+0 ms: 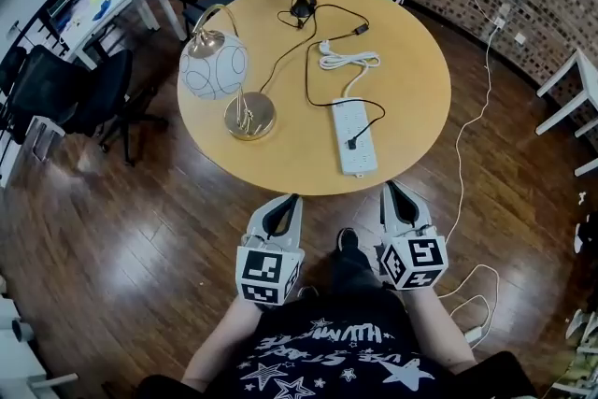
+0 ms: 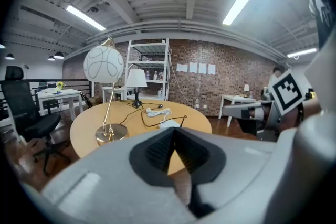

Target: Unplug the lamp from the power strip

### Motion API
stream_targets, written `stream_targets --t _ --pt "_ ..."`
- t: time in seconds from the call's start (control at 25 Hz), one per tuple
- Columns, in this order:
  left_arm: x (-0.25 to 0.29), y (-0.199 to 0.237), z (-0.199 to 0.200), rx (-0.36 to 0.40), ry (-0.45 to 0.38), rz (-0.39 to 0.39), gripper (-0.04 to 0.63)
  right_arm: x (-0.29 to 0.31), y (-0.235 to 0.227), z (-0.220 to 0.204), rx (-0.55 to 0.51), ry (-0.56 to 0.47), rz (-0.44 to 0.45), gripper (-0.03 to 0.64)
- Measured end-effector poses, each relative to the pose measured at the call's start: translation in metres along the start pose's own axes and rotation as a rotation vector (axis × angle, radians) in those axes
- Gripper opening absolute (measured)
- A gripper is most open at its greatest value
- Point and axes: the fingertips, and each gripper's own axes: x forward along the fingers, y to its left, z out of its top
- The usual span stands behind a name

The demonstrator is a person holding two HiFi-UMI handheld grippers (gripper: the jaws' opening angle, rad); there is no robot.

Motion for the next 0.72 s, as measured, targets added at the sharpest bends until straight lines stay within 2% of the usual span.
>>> stream_targets --t 0.36,0.56,0.72 --pt "0.090 0.009 0.015 0.014 -0.011 0.015 0.003 0.075 -0.028 -0.015 -0.048 0.086 0.140 0.008" --pt "0.131 0.015 0.010 0.038 -0.011 0.036 0.003 0.102 -0.041 -0.031 -0.061 0.143 0.223 0.008" --pt "0.159 0.014 0.007 0.042 -0.002 0.013 0.003 0.119 -0.039 -0.047 -0.080 0.194 0.315 0.008"
